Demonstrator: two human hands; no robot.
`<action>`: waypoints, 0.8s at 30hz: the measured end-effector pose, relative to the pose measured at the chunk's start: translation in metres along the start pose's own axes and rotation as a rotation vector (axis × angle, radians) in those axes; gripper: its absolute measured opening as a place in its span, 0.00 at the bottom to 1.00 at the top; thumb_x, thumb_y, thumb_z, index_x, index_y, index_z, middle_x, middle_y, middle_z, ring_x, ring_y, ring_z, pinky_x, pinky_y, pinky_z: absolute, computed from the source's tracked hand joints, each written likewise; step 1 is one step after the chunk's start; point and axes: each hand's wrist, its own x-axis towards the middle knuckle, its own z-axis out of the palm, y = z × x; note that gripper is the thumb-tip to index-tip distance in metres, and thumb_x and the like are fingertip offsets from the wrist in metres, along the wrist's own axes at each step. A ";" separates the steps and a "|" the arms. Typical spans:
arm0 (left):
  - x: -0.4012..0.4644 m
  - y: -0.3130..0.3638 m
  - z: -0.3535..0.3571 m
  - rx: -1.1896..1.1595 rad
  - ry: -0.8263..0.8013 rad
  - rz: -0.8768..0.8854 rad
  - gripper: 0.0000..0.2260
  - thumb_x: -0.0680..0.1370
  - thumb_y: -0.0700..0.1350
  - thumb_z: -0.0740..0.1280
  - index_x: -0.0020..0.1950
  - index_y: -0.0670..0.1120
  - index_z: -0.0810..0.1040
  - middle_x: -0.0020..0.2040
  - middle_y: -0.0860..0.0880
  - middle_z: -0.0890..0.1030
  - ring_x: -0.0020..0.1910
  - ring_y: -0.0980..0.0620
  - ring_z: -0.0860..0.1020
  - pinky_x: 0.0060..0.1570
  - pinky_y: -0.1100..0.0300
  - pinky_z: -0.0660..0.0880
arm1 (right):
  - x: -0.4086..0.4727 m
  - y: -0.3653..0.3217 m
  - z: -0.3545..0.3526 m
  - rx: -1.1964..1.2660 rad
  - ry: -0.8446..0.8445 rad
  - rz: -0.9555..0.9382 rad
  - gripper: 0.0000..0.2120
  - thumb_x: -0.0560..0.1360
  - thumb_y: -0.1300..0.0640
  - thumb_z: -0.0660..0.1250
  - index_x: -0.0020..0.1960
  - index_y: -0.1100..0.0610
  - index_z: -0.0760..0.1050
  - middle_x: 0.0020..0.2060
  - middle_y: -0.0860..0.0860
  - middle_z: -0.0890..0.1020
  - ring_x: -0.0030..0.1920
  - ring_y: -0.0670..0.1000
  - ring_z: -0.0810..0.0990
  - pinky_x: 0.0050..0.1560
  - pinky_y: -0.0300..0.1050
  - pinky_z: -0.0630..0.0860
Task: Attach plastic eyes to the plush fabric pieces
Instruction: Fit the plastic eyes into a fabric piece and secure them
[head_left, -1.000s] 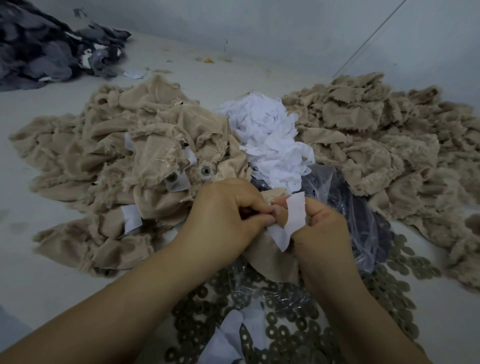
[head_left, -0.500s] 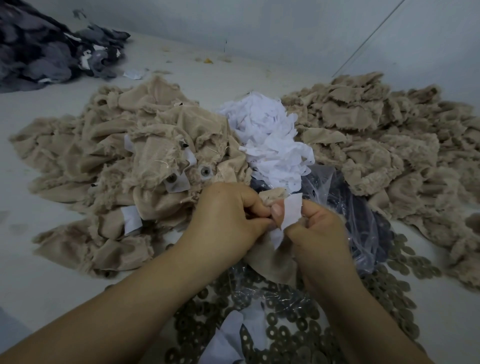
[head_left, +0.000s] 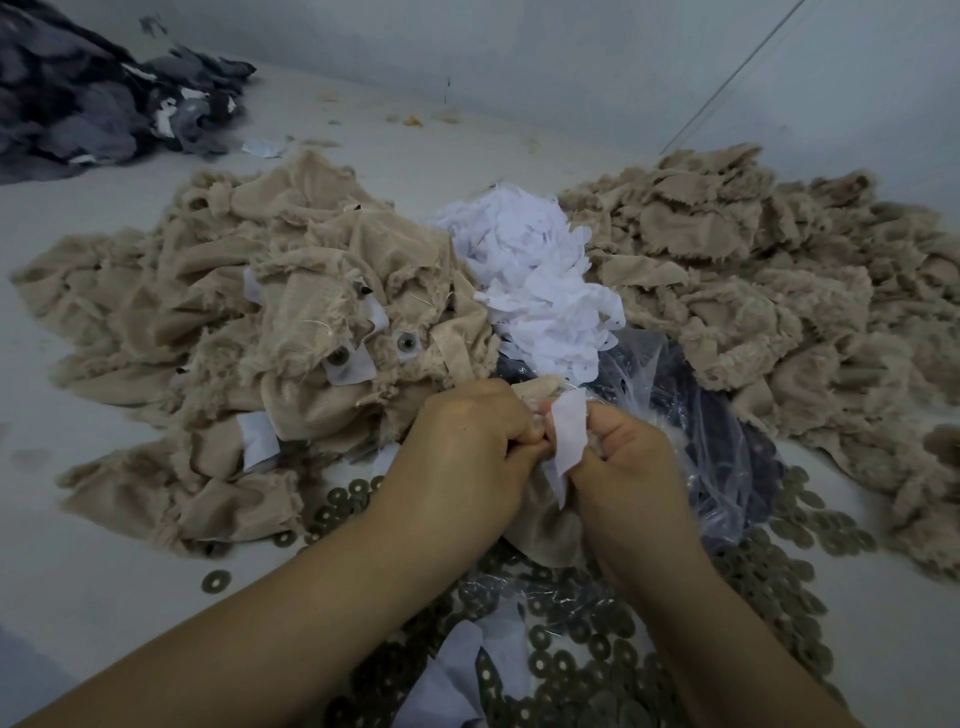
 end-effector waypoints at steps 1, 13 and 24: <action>-0.001 -0.001 0.001 0.011 0.000 0.005 0.07 0.67 0.35 0.76 0.30 0.38 0.81 0.31 0.47 0.79 0.32 0.52 0.77 0.35 0.57 0.73 | 0.000 0.001 0.000 0.003 -0.006 -0.002 0.13 0.78 0.73 0.62 0.44 0.62 0.83 0.38 0.71 0.81 0.37 0.61 0.77 0.36 0.61 0.76; 0.001 -0.003 -0.002 -0.035 0.004 0.001 0.05 0.67 0.34 0.77 0.36 0.42 0.85 0.33 0.49 0.81 0.34 0.57 0.77 0.37 0.63 0.75 | 0.000 0.000 0.003 0.082 -0.017 -0.022 0.11 0.81 0.60 0.65 0.45 0.60 0.84 0.40 0.66 0.84 0.38 0.63 0.82 0.42 0.58 0.80; 0.000 -0.006 -0.014 -0.187 0.070 -0.321 0.07 0.73 0.44 0.74 0.35 0.48 0.80 0.31 0.51 0.79 0.30 0.54 0.77 0.32 0.54 0.76 | 0.004 -0.006 -0.005 -0.045 0.094 -0.096 0.17 0.81 0.62 0.65 0.65 0.43 0.73 0.57 0.40 0.82 0.54 0.52 0.82 0.51 0.54 0.82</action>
